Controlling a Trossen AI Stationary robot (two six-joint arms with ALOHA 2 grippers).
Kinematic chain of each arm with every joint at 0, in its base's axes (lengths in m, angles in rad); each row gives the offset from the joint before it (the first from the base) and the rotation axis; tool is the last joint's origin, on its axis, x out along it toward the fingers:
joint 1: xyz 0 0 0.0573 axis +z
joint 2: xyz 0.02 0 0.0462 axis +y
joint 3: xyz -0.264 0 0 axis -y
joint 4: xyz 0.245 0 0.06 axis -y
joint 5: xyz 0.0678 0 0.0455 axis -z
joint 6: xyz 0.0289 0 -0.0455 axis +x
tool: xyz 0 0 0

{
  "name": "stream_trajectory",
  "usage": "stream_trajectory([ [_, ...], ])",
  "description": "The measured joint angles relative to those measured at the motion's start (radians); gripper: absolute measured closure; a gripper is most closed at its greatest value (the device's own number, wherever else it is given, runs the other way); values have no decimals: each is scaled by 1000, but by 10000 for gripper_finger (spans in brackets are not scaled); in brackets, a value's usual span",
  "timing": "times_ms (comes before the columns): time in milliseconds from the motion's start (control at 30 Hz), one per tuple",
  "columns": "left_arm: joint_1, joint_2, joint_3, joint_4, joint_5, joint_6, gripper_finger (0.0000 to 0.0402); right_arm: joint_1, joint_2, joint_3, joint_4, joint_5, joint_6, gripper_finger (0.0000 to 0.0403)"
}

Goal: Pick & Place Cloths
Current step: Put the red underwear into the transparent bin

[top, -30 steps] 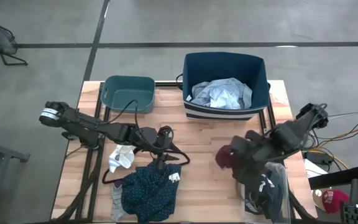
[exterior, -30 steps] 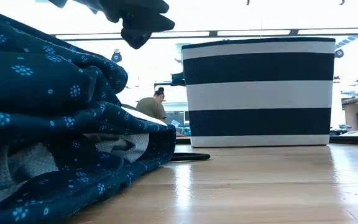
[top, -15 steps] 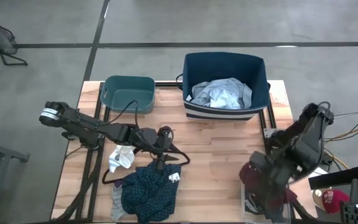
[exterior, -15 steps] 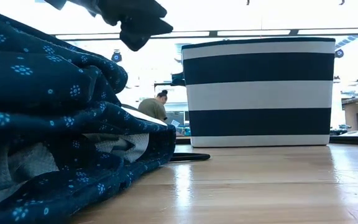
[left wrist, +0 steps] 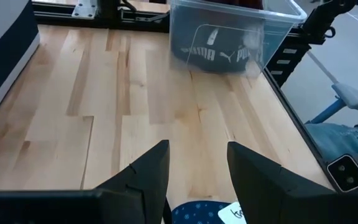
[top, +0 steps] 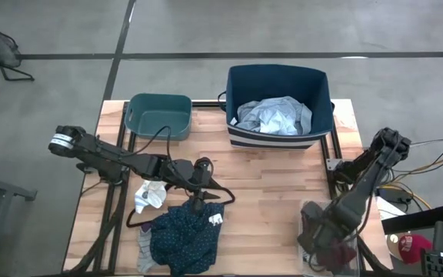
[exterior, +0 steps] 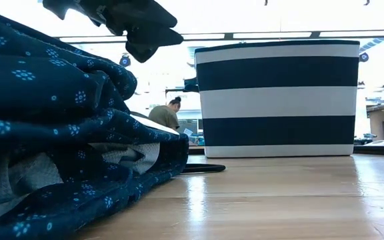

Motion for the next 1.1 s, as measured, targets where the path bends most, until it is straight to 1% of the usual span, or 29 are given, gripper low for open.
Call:
stream_trajectory([
  [200,0,0,0,-1,0,-2,234,-2,-6,-171,170,-142,65,390],
  [300,0,0,0,-1,0,-2,234,-7,-8,-206,231,-164,35,387],
  [367,0,0,0,-1,0,-2,234,-17,-6,-203,235,-147,-16,377],
  [500,0,0,0,-2,0,-2,234,-38,-4,-169,203,-58,-146,343],
  [600,0,0,0,-2,0,-2,234,-43,-6,-113,206,22,-188,316],
  [700,0,0,0,-2,0,-2,234,-43,-5,-63,199,60,-207,290],
  [900,0,0,0,-13,0,-3,234,-42,-4,27,34,107,-182,246],
  [1100,0,0,-8,-21,0,-14,234,-30,-4,69,-180,62,-82,218],
])
